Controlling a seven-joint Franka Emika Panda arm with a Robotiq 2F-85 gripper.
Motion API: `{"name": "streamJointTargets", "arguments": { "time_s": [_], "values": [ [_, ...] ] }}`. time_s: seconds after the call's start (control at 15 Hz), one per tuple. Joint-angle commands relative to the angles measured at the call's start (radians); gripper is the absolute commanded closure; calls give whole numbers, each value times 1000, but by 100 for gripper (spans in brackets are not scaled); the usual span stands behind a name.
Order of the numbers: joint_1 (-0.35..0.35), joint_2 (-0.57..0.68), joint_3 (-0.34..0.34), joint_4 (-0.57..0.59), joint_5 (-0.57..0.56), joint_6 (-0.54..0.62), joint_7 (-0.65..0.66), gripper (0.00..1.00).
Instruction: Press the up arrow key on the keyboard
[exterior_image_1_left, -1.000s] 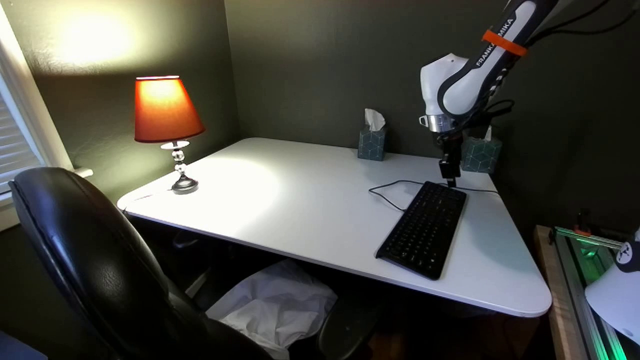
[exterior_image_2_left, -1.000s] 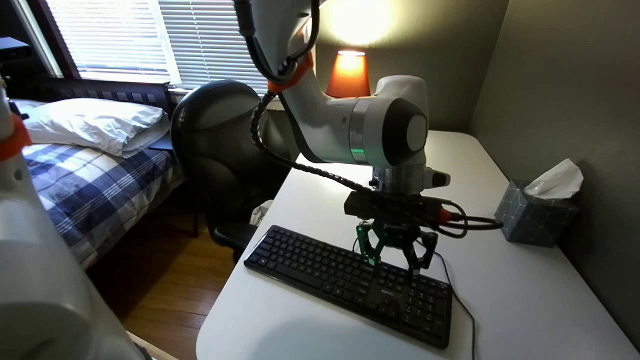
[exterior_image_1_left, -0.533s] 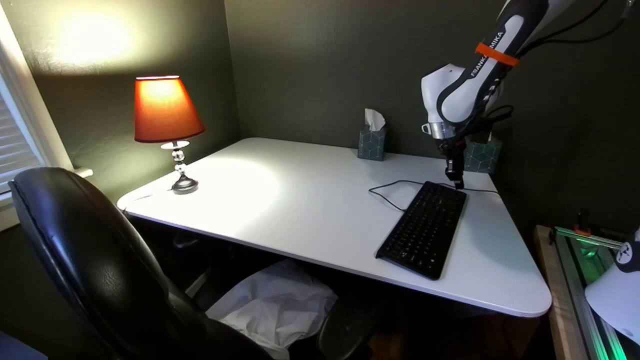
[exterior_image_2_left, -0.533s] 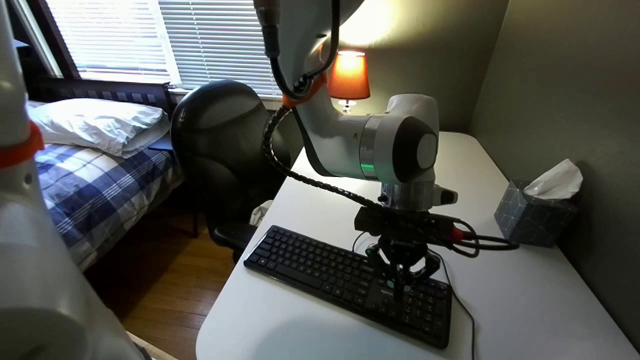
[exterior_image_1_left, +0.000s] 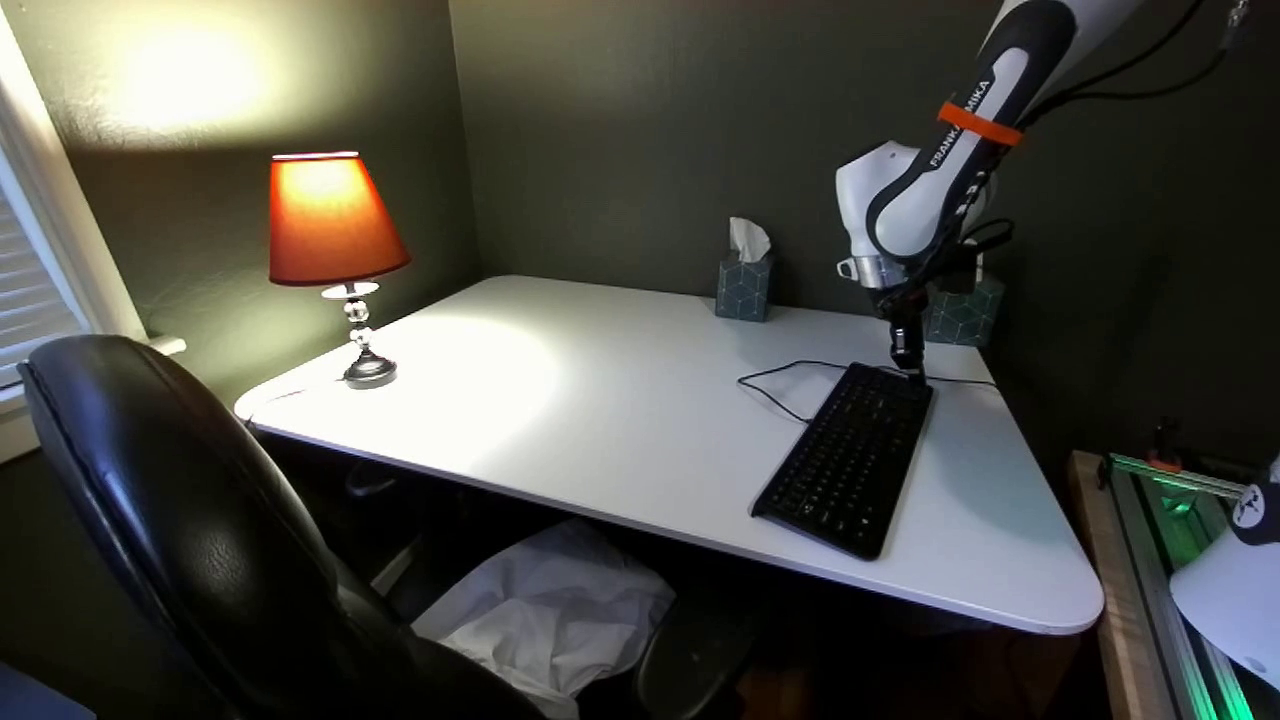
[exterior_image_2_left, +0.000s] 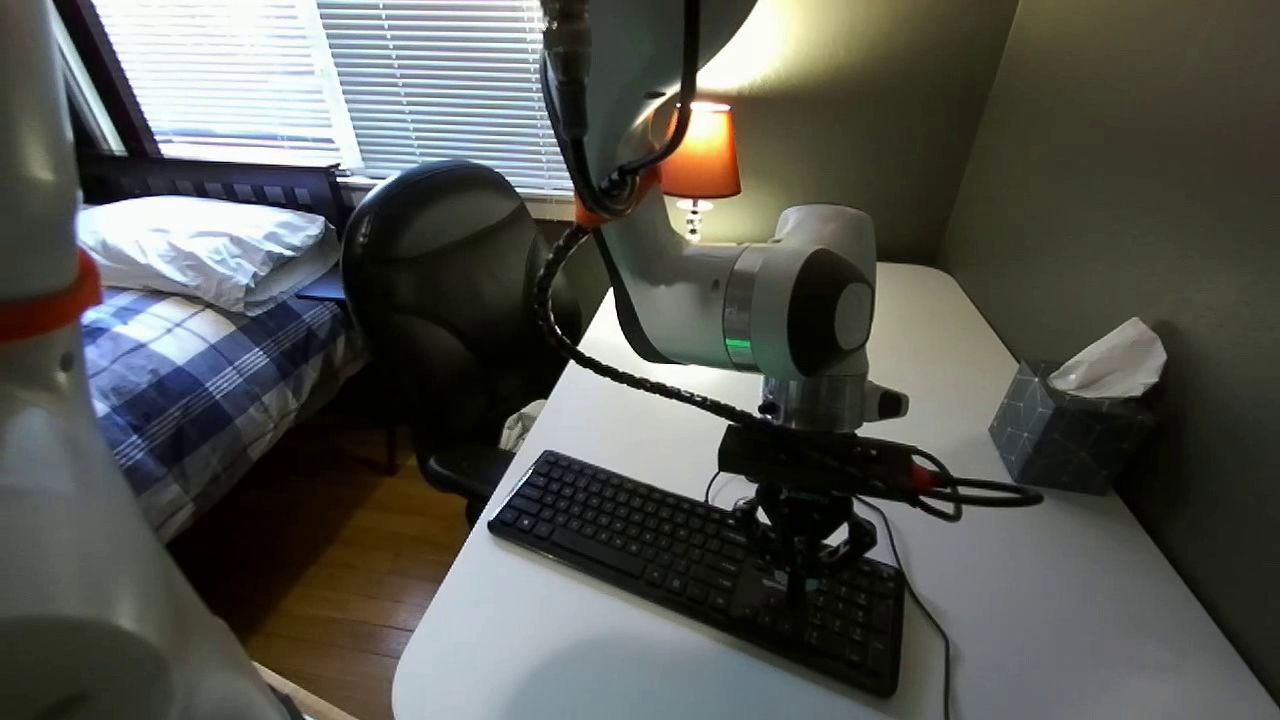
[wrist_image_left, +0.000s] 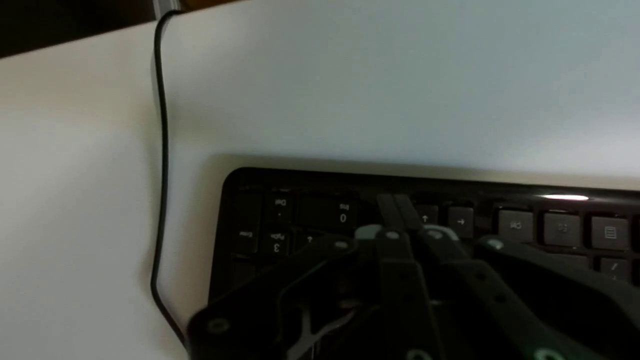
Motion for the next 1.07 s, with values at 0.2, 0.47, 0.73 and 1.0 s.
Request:
{"name": "streamJointTargets", "arguments": {
  "time_s": [0.2,0.47,0.73,1.0],
  "values": [
    [-17,41,30,26,85,-21,-107,100],
    [-18,58,38,39,114,-12,-125,100],
    [-17,71,45,54,127,-15,-134,100],
    [-13,87,49,67,125,-18,-127,100]
  ]
}}
